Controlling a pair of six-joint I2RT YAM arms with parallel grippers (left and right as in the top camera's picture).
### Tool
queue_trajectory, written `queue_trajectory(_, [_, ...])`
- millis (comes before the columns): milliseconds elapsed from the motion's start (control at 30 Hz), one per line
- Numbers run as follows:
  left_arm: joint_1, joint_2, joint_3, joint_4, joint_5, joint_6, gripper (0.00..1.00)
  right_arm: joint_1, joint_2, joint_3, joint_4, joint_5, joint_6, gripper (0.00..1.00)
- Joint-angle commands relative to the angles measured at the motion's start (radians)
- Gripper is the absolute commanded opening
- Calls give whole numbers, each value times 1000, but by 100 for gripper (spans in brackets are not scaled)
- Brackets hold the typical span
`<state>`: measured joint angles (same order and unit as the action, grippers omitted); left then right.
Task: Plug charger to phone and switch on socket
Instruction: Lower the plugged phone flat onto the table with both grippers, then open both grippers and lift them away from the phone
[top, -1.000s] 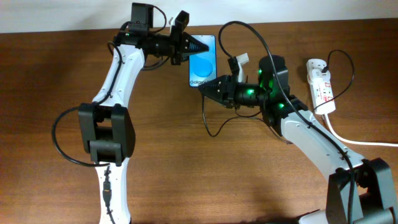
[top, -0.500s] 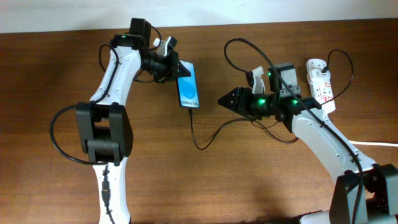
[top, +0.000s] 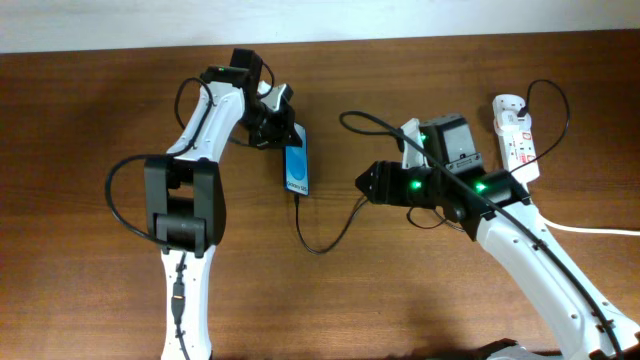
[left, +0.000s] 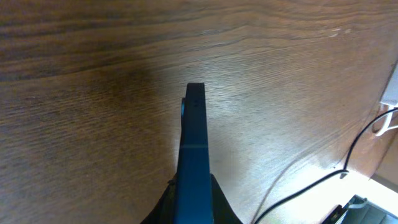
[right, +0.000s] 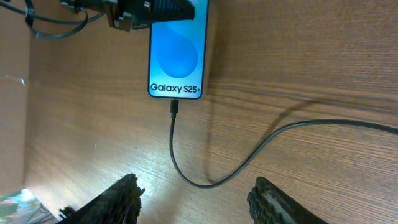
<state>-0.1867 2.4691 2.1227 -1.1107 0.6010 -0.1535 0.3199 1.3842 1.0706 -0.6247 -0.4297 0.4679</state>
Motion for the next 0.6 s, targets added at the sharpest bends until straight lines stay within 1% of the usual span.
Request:
queue_trajectory(0, [3, 12, 5, -5, 38, -9, 0, 16, -15, 22, -1, 31, -8, 60])
queue_trajectory(33, [3, 19, 5, -6, 38, -9, 0, 16, -15, 22, -2, 31, -8, 60])
queue_trajectory(67, [3, 26, 5, -9, 38, -9, 3, 16, -15, 22, -4, 31, -8, 60])
queue_trajectory(100, [3, 32, 5, -10, 37, -9, 11, 16, -15, 22, -9, 31, -8, 60])
queue_trajectory(133, [3, 33, 5, -10, 20, -10, 21, 16, -15, 22, -16, 32, -8, 60])
queue_trajectory(200, [3, 33, 5, -11, 5, -10, 32, 16, -15, 22, -15, 33, -8, 60])
queue_trajectory(233, [3, 33, 5, -18, 4, -9, 35, 16, -15, 22, -15, 40, -8, 60])
queue_trajectory(333, [8, 33, 5, -36, -25, -9, 38, 16, -15, 22, -16, 42, -9, 60])
queue_trajectory(367, [8, 33, 8, -50, -51, -10, 43, 15, -15, 22, -16, 42, -18, 61])
queue_trajectory(433, [8, 32, 21, -80, -124, -10, 49, 14, -15, 22, -16, 43, -19, 63])
queue_trajectory(567, [8, 33, 47, -131, -284, -17, 54, 14, -15, 22, -15, 50, -20, 67])
